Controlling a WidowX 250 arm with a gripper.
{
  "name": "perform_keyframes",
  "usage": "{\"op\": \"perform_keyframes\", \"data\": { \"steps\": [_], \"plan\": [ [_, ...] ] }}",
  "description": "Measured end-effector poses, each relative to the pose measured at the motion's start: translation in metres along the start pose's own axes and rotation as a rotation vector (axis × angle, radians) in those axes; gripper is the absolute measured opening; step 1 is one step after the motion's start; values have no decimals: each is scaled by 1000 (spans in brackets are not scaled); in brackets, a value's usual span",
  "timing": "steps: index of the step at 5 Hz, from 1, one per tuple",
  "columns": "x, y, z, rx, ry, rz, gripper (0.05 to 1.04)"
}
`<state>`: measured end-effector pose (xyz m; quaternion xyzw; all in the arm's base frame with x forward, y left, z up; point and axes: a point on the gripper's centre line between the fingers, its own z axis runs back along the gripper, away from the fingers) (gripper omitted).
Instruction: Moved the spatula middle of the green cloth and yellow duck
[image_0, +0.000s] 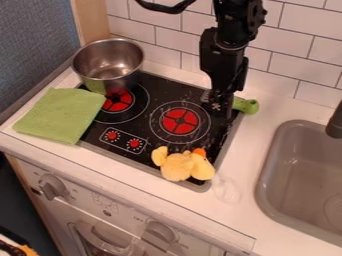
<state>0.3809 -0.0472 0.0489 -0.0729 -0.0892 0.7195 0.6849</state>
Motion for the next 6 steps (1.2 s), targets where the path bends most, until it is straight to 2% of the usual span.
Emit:
{"op": "perform_keyframes", "data": {
  "steps": [2, 3, 4, 6],
  "plan": [
    [-6, -18, -21, 30, 0, -12, 1001],
    [-9, -23, -38, 53, 4, -32, 1001],
    [-11, -33, -43, 33, 6, -47, 941],
    [-16, -36, -44, 62, -9, -85, 378]
  ]
}}
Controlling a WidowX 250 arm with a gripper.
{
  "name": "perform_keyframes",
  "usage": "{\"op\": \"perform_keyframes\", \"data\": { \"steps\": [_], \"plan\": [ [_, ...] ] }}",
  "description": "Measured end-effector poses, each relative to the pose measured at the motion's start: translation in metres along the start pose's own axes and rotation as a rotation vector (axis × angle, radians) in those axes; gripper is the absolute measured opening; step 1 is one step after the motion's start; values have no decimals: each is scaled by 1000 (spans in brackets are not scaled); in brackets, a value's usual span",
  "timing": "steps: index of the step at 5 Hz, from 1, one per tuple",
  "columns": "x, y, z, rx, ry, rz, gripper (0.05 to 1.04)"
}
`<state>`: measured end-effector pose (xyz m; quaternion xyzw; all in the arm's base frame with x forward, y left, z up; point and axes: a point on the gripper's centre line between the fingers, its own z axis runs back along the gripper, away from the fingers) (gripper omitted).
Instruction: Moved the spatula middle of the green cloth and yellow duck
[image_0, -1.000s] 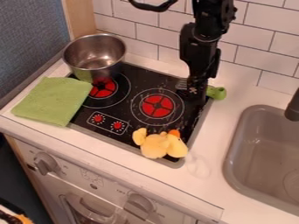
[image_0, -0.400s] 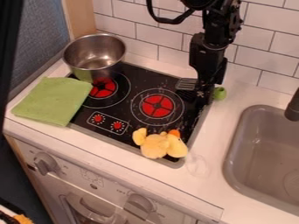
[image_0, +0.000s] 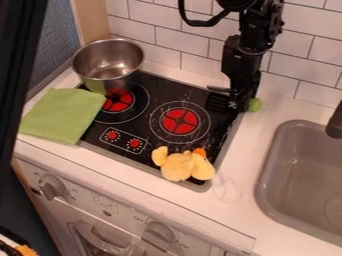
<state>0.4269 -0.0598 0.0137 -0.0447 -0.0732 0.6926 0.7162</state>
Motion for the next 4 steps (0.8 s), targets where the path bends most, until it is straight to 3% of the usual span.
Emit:
{"op": "perform_keyframes", "data": {
  "steps": [2, 4],
  "plan": [
    [0, 5, -1, -2, 6, 8, 336],
    [3, -4, 5, -44, 32, 17, 336]
  ]
}}
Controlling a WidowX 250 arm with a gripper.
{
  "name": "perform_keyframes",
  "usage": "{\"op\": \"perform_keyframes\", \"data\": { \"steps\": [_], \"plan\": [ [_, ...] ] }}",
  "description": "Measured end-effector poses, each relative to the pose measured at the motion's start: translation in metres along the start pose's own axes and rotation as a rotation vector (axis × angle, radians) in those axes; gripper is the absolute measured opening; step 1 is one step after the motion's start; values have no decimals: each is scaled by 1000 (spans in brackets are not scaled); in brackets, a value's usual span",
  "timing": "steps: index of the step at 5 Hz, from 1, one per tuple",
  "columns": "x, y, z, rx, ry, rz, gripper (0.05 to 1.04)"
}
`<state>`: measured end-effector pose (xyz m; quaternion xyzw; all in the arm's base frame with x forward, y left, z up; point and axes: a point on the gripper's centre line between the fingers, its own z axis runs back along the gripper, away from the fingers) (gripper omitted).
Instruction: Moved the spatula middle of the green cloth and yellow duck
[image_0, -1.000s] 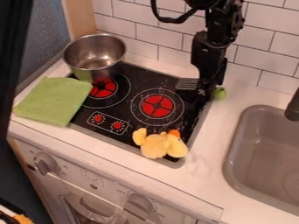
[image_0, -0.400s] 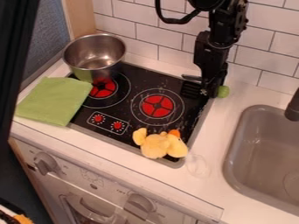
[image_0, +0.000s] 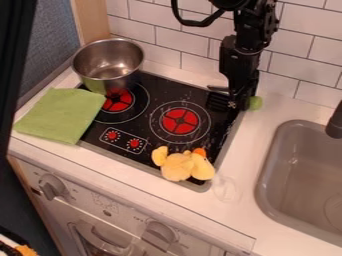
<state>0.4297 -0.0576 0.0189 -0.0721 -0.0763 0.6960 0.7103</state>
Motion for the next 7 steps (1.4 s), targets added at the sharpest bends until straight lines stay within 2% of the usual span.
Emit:
{"op": "perform_keyframes", "data": {
  "steps": [1, 3, 4, 5, 6, 7],
  "plan": [
    [2, -9, 19, -50, -3, -4, 336],
    [2, -4, 54, -112, 14, -10, 336],
    [2, 13, 84, -153, 34, -9, 336],
    [11, 41, 112, -189, 32, -27, 335],
    [37, 73, 131, -213, 15, 20, 336],
    [59, 107, 129, -199, -2, 58, 336]
  ]
}}
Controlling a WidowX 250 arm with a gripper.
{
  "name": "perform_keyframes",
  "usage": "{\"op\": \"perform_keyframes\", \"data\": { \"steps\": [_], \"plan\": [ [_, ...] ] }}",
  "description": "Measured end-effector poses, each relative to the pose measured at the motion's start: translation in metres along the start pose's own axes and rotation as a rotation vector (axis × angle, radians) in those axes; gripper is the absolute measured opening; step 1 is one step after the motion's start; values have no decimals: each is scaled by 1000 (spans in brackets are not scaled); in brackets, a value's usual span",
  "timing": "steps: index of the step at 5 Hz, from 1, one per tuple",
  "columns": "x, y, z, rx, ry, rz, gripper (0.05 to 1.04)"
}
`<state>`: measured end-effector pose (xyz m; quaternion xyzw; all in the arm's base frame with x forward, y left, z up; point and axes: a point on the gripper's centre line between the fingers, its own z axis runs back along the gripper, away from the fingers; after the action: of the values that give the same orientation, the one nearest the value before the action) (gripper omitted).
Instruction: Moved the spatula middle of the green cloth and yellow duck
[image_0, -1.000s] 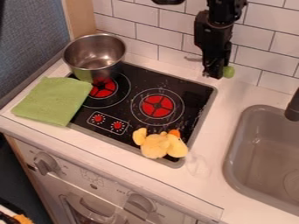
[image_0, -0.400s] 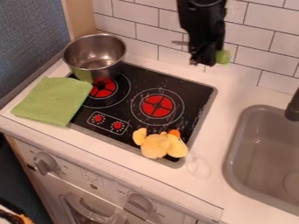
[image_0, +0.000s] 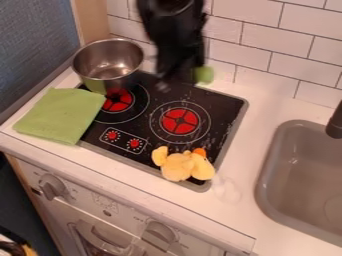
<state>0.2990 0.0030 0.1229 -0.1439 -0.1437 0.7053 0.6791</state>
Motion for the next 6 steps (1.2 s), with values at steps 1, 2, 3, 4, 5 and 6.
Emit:
{"op": "perform_keyframes", "data": {
  "steps": [1, 2, 3, 4, 5, 6],
  "plan": [
    [20, 33, -9, 46, -23, 6, 336],
    [27, 50, -21, 69, -45, -28, 335],
    [37, 59, -42, 124, -77, -39, 336],
    [47, 58, -58, 169, -126, -54, 335],
    [46, 57, -72, 197, -154, -74, 336],
    [40, 59, -87, 199, -156, -86, 335]
  ]
}}
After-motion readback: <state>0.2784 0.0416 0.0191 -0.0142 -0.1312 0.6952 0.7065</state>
